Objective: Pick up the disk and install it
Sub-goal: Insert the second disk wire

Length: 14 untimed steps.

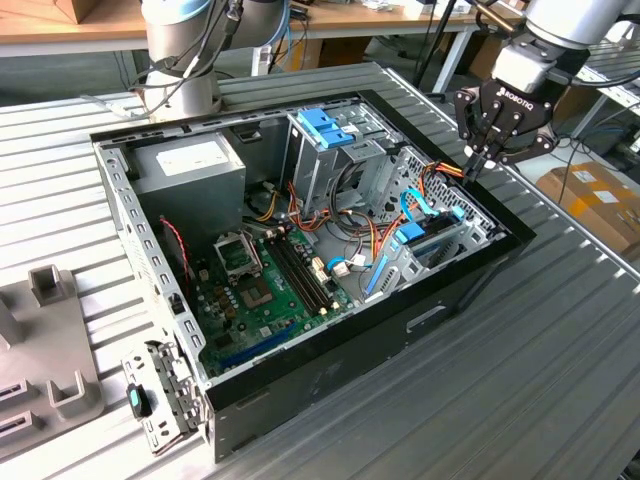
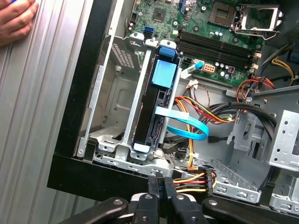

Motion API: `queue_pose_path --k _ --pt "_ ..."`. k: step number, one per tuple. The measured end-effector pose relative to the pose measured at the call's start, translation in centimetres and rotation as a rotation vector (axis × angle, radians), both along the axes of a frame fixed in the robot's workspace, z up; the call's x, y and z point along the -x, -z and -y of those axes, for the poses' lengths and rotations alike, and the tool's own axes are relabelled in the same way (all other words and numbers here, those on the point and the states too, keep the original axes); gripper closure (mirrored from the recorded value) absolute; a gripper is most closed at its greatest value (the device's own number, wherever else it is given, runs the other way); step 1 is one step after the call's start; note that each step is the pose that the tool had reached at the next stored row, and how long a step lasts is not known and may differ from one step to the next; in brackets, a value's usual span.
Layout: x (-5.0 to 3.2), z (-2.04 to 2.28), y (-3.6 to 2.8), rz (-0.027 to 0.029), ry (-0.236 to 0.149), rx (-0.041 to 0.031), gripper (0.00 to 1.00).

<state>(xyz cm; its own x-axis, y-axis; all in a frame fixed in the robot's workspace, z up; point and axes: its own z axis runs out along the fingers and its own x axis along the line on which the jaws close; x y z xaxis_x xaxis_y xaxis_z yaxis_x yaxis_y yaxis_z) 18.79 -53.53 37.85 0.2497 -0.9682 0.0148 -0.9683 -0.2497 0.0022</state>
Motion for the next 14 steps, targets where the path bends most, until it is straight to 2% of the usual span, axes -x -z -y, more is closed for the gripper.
queue_pose_path --k 14 --pt "0.00 0.00 0.00 0.0000 0.003 0.0000 0.84"
